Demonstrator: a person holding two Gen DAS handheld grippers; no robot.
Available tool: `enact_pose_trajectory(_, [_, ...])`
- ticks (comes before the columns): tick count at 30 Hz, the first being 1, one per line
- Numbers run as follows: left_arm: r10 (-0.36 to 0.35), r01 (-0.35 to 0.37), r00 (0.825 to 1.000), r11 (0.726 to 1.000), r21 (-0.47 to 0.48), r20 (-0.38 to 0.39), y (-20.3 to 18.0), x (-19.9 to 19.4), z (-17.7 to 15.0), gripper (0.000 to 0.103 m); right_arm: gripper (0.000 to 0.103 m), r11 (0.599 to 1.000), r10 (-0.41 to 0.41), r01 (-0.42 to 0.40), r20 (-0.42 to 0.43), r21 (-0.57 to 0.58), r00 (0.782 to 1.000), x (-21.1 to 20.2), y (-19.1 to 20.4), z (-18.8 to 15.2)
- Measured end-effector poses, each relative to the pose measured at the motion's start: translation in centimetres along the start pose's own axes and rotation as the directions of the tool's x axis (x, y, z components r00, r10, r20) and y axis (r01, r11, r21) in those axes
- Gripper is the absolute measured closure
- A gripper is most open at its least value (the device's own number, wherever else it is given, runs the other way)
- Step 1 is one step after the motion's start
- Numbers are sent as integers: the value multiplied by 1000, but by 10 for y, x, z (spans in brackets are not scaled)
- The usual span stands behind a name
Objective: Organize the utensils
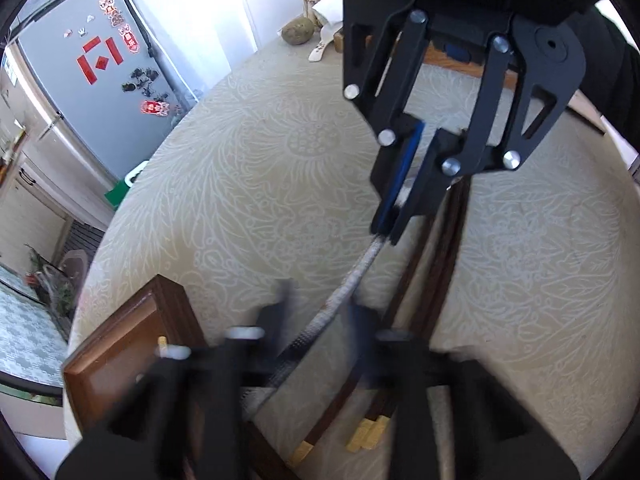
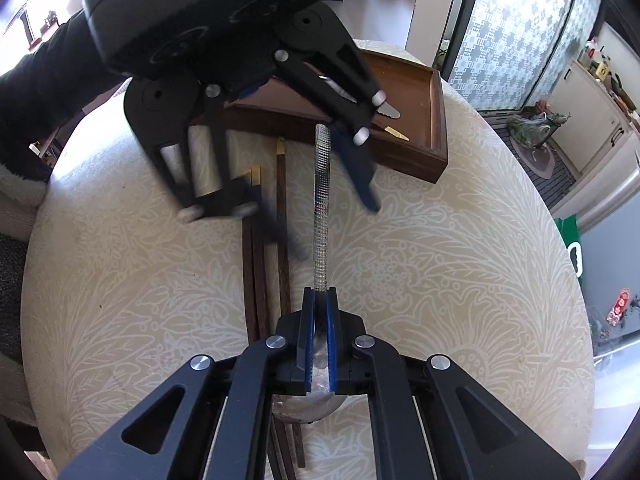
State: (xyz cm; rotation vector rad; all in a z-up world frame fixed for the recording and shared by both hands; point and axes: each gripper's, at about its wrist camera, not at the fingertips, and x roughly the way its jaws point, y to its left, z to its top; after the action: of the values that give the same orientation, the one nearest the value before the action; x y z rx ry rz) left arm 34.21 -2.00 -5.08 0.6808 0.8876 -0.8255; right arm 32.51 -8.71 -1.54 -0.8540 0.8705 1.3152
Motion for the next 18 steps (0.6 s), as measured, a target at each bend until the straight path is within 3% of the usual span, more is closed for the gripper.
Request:
enact_pose_trajectory(4, [-44, 44, 999, 999, -11, -6, 0, 3, -1, 89, 100, 1000, -12, 12, 1, -7, 1000, -4, 2, 2])
enact_pose_trajectory(10, [-30, 31, 999, 999, -29, 32, -4, -14, -8, 92, 99, 998, -49, 49, 2, -32, 999, -15, 10, 15])
enact_pose_trajectory(18, [74, -68, 996, 992, -110, 50, -9, -67, -51, 94, 97, 988, -66, 70, 33, -139, 997, -21, 40, 70])
